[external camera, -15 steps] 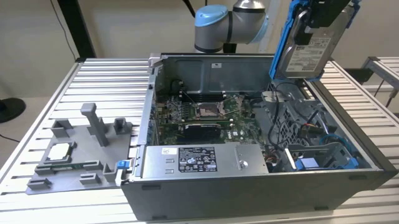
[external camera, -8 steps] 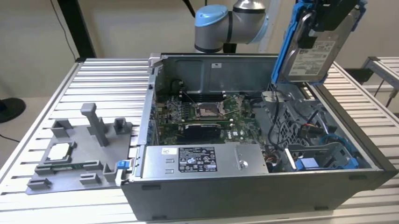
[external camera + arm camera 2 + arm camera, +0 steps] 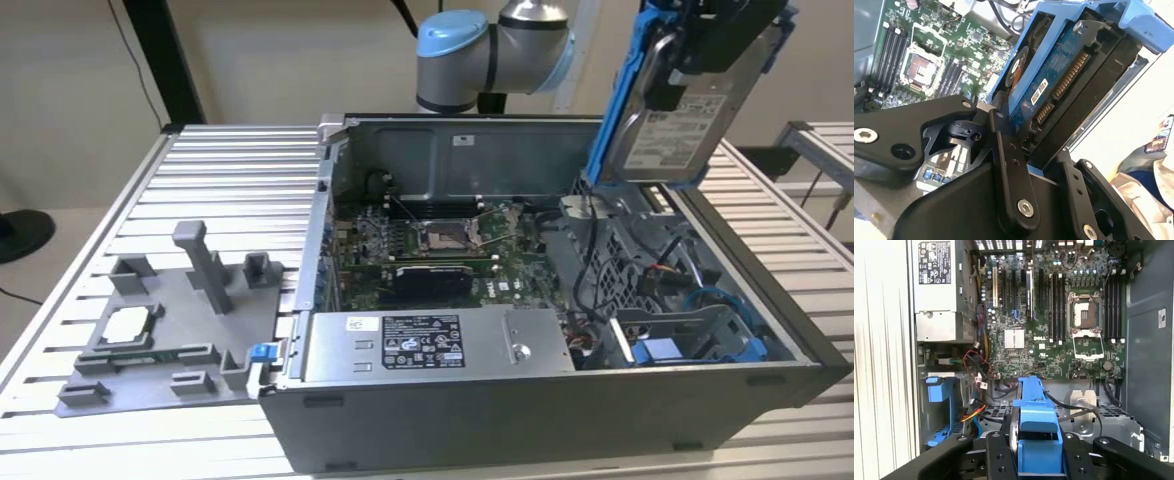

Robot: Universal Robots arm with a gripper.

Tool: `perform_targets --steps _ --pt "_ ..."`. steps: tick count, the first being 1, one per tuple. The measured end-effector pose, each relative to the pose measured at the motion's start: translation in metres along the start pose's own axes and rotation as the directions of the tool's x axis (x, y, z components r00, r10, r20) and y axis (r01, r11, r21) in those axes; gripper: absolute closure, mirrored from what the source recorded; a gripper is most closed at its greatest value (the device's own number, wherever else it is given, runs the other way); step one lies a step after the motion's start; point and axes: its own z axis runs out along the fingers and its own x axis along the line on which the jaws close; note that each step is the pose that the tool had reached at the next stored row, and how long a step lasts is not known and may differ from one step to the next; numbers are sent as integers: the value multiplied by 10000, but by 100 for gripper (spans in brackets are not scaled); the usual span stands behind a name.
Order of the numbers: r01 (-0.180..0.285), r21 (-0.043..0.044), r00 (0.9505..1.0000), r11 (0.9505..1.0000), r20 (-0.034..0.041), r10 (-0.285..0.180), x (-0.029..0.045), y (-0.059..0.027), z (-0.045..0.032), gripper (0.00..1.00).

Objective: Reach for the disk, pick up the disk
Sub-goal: 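Pick up the disk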

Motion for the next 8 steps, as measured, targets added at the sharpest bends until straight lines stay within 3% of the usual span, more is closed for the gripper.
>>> perform_targets --steps 8 --pt "-41 -8 10000 10000 1 41 94 -17 2 100"
